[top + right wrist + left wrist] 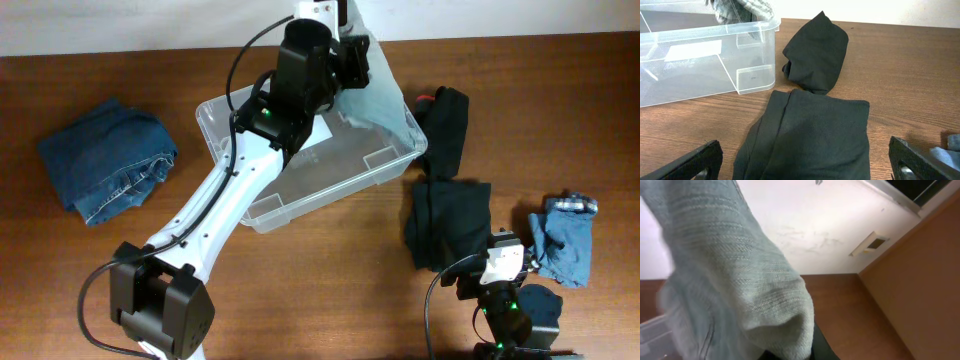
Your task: Pack container
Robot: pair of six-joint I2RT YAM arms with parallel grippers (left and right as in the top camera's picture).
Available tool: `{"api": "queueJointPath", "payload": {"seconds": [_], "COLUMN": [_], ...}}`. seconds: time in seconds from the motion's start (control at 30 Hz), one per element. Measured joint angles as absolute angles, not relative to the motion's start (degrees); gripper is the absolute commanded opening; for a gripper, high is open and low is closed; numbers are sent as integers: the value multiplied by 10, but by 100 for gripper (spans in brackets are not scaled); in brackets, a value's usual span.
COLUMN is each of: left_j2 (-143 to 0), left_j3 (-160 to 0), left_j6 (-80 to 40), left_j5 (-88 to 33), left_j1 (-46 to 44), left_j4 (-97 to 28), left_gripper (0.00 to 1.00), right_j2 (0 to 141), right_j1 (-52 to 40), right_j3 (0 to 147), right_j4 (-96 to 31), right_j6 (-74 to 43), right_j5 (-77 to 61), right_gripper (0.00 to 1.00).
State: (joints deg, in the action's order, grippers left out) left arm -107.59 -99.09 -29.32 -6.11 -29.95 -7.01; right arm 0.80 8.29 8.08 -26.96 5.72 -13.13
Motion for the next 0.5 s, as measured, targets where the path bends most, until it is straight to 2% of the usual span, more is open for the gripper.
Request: {"api": "queueJointPath", "payload": {"seconds": [0.33,0.5], "left_j2": [-1076,-1076], "left_j3": [-991,-992], "left_j6": [-285,-287], "left_j5": [-57,-55], "left_j1": [-289,-285], "left_j4": [-80,-147], "left_gripper": [0,0], "right_j2": [8,8], "right_j1": [83,83], "right_j3": [81,81], "right_j4": [-270,-270], "right_j6": [57,57], "right_j5": [-131,-131], "right_gripper": [98,98]}}
